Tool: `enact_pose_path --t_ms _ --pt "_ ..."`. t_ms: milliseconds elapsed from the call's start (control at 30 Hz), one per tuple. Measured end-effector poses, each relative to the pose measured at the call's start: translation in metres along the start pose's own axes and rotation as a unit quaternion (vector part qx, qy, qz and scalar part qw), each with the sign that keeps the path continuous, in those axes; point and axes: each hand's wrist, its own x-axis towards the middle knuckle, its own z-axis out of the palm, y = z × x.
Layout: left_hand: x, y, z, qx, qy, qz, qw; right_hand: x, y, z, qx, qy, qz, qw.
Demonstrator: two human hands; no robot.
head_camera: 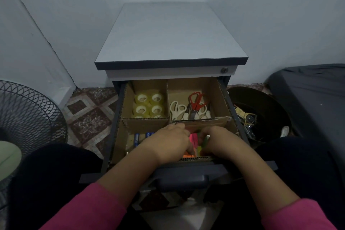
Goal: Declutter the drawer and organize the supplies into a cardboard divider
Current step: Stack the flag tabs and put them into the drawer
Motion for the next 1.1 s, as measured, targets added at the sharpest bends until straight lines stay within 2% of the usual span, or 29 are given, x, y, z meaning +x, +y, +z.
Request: enact_pose_path --t_ms 500,800,900,1033,1100 --pt "-0.001 0.003 -0.003 0.017 0.002 -0.004 1.0 0.007 -0.001 0.003 -0.103 0.001 -0.039 0.994" --pt "-0.002 0.005 -0.004 0.031 0.001 -0.002 1.0 0.009 -0.002 0.005 -0.106 0.004 -0.034 0.994" --pt "-0.003 0.005 -0.007 0.018 -0.004 -0.001 1.0 0.005 0.002 -0.003 -0.084 0.007 -0.002 0.996" --pt "-0.002 0.004 -0.007 0.019 -0.01 0.006 1.0 0.002 0.01 -0.006 -0.136 0.088 0.045 0.986" --pt "-0.002 0.004 -0.007 0.02 -0.014 0.005 1.0 0.004 0.009 -0.002 -0.144 0.1 0.053 0.983"
